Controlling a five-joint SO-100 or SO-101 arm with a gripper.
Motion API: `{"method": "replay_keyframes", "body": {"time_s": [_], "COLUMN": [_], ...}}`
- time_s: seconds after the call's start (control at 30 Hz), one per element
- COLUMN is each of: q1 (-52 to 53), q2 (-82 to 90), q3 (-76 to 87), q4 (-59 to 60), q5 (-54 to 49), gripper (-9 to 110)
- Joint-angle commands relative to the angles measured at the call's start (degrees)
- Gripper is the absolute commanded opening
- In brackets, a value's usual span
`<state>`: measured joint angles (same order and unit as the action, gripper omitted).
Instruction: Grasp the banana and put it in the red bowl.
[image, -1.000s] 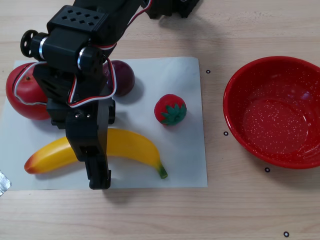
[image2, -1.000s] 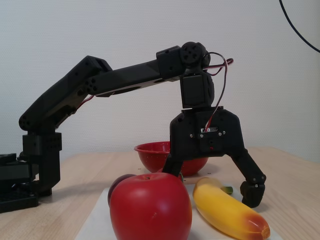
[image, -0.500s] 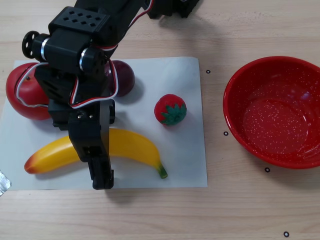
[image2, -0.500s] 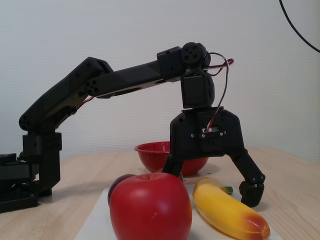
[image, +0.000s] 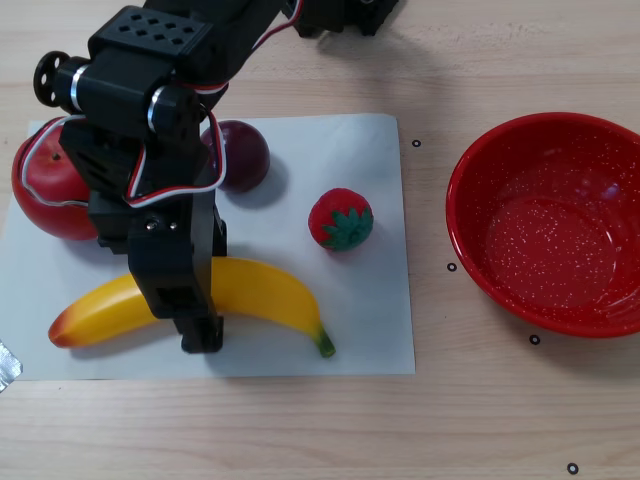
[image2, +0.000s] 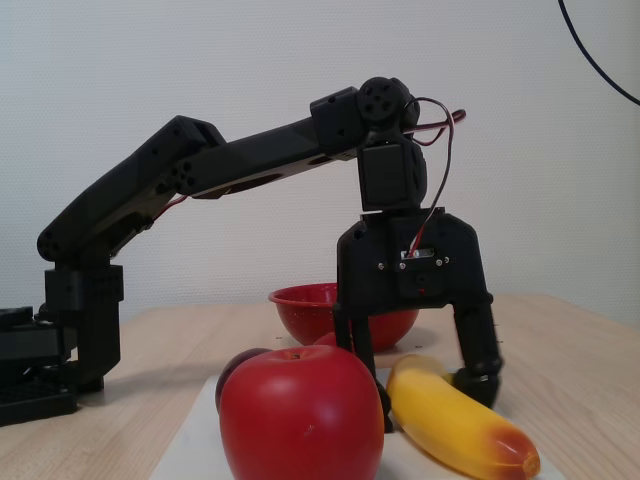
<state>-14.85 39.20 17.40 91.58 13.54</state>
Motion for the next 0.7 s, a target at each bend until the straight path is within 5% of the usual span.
{"method": "replay_keyframes", "body": {"time_s": [0.0,0.1,0.67], "q1": [-0.1,-0.4,-0.7], "q2": [3.5,3.7,16.3], "q3": [-5.4,-5.4,-5.0], "q4": [0.7,1.2,12.0], "q5": [-1.1,-1.6,-4.6], "gripper": [12,0,0]}}
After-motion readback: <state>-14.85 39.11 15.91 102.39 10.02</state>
